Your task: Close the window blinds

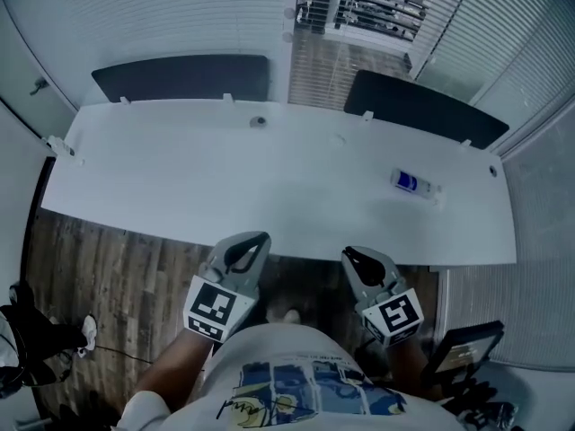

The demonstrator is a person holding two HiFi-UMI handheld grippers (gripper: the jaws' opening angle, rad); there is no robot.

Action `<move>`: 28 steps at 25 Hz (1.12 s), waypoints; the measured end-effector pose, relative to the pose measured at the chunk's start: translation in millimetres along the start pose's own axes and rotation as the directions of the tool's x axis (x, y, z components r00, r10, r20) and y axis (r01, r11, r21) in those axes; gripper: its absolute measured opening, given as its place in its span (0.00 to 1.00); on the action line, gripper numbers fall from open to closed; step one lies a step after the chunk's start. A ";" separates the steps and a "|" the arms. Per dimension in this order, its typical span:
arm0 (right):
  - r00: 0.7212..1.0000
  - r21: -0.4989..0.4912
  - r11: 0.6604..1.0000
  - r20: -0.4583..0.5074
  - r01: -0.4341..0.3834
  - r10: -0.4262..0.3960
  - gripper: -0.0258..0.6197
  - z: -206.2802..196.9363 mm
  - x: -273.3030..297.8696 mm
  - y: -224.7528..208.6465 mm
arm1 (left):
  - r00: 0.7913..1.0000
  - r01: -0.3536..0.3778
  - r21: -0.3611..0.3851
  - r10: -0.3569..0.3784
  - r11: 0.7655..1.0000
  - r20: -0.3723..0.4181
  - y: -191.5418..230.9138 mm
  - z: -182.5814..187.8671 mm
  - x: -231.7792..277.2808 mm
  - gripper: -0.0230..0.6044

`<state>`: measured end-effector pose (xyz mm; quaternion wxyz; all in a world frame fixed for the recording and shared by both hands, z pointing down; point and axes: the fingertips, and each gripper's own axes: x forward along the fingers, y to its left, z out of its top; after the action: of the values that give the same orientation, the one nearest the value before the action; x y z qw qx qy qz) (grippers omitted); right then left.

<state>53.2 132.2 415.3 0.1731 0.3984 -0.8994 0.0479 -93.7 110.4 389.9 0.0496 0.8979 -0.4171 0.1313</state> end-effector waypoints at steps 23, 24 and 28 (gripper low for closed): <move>0.984 0.025 0.985 -0.056 0.172 -0.170 0.06 38.1 90.3 -16.7 | 0.993 0.116 0.050 -0.118 0.992 0.021 118.6 19.4 61.5 0.05; 0.984 0.022 0.985 -0.056 0.172 -0.170 0.06 41.5 90.3 -22.4 | 0.993 0.112 0.044 -0.113 0.993 0.022 120.8 23.0 67.3 0.05; 0.985 0.016 0.985 -0.032 0.171 -0.170 0.06 45.8 92.1 -45.3 | 0.994 0.099 0.015 -0.100 0.995 0.032 129.4 29.4 96.8 0.05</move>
<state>16.6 26.8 402.3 0.1865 0.4748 -0.8588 0.0474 -126.8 -50.4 385.8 0.0433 0.9200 -0.3717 0.1166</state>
